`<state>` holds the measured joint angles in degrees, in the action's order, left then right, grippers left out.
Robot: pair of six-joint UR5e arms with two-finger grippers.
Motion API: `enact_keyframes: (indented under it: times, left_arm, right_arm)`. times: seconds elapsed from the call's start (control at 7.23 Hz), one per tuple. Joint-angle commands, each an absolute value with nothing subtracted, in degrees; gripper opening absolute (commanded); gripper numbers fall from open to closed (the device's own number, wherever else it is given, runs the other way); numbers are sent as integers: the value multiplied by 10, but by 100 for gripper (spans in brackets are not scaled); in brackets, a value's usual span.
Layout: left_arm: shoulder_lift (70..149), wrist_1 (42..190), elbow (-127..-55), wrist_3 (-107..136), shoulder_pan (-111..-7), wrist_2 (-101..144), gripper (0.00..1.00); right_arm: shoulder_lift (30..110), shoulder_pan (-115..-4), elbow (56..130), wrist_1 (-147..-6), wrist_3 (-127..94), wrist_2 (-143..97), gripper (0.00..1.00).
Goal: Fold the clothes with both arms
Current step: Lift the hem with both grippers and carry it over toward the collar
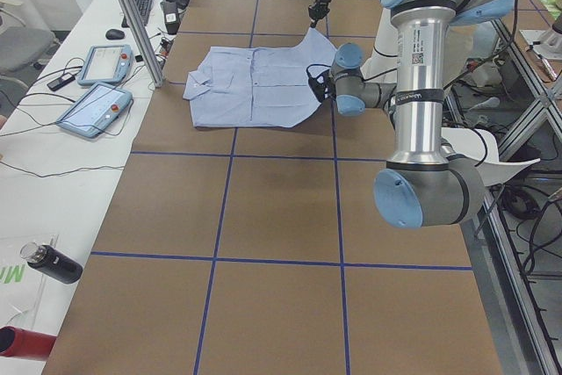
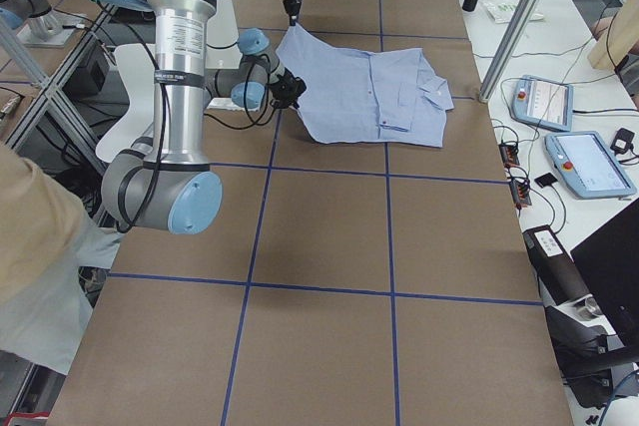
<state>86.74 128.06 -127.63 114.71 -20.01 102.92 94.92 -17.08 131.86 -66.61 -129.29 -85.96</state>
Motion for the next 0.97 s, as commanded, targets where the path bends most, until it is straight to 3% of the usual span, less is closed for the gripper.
enact_keyframes:
  times: [0.0, 0.41, 0.55, 0.83]
  left_arm:
    - [881, 1281, -1270, 1145, -277, 1034, 0]
    - [891, 1284, -1235, 1143, -364, 1081, 0]
    - [896, 1282, -1233, 1143, -374, 1078, 0]
    - [974, 1280, -1180, 1144, -402, 1078, 0]
  right_arm:
    - [946, -245, 1317, -666, -1292, -902, 0]
    - [941, -311, 1308, -668, -1292, -915, 0]
    - [904, -330, 1290, -696, -1293, -915, 0]
    - [748, -352, 1227, -837, -1293, -914, 0]
